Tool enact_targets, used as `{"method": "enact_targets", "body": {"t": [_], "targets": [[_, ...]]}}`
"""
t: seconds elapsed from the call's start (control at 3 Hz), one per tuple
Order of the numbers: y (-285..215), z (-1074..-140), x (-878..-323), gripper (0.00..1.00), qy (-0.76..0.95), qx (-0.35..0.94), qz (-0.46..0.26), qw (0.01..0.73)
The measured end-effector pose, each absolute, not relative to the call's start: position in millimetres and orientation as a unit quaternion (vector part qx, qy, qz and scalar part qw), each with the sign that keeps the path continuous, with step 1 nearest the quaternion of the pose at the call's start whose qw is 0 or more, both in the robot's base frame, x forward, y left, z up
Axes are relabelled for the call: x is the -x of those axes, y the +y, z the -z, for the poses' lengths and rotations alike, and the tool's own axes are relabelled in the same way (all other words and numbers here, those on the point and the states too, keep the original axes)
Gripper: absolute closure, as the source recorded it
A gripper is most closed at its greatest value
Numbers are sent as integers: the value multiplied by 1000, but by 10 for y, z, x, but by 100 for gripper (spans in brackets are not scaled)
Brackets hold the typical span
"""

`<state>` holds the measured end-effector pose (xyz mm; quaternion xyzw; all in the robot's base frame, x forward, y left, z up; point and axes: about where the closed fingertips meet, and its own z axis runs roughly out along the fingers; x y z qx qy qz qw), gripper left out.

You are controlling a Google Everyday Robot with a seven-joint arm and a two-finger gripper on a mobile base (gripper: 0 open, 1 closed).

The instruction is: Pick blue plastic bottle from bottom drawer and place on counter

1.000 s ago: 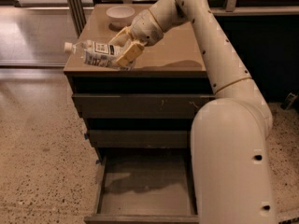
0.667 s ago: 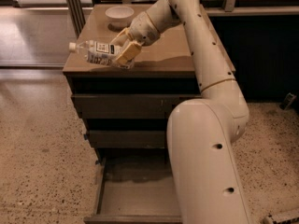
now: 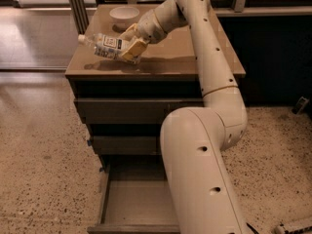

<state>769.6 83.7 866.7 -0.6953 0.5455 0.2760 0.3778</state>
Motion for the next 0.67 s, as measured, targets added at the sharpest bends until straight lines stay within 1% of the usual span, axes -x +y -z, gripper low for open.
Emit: {"method": "enact_targets", "body": {"t": [0.33,0.67], "targets": [[986,-8548,-7722,99,548,694,-283,370],[986,-8548,-7722,97,548,694,-283,370]]}}
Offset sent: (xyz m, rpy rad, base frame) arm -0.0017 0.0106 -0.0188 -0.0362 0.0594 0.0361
